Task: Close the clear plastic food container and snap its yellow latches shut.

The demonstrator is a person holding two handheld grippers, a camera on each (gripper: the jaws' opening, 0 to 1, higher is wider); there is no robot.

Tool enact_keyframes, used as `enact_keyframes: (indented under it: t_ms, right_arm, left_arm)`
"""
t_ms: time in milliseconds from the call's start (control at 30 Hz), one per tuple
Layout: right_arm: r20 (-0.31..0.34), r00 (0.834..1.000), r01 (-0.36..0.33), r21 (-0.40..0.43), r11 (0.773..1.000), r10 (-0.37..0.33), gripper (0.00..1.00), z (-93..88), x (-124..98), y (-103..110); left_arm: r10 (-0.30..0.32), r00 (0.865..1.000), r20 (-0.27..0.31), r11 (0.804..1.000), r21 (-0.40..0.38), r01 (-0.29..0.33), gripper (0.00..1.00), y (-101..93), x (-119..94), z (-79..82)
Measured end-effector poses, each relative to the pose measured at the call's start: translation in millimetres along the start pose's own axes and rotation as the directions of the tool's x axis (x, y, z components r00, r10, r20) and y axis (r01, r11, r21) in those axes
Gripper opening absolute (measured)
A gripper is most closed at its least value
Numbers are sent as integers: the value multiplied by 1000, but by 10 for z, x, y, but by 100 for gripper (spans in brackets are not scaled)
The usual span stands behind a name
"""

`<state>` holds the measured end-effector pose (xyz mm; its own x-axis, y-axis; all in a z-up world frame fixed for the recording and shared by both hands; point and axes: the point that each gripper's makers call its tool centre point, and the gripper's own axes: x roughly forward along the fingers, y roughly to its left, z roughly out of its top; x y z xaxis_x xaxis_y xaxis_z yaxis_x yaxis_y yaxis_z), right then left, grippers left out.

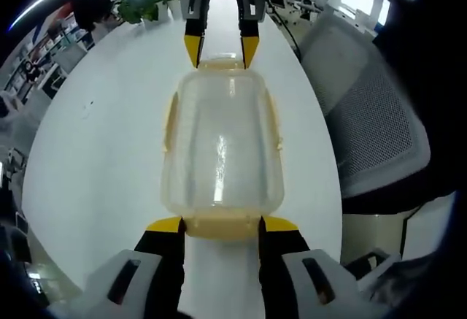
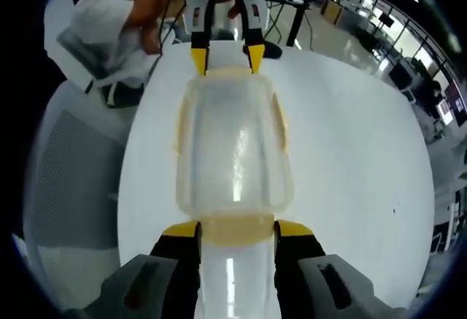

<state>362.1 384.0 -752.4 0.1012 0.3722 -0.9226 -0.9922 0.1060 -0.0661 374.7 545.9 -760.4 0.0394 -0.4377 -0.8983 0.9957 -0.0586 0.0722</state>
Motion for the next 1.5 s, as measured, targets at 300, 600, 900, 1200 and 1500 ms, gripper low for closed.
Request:
enact_keyframes:
  t_ms: [300, 600, 900, 1200, 1500]
  right_arm:
    - [-4, 1000, 12, 10, 1000, -12, 38, -188, -96, -11]
    - [0, 1000, 15, 16, 1000, -15, 38, -339, -160, -20]
    - [7, 1000, 13, 21, 1000, -13, 38, -523, -223, -31]
    - [11, 1000, 10, 20, 1000, -10, 38, -752, -299, -35]
    - [12, 1000, 9, 22, 1000, -10, 38, -951, -359, -44]
  left_arm:
    - [5, 1000, 17, 1000, 12, -5, 38, 5, 72, 214]
    - [4, 1000, 16, 1000, 15, -4, 38, 15, 140, 359]
    - [-2, 1000, 9, 1000, 12, 2, 38, 9, 230, 534]
    - [-3, 1000, 10, 1000, 6, 3, 38, -1, 348, 733]
    - [0, 1000, 8, 1000, 7, 0, 38, -1, 428, 935]
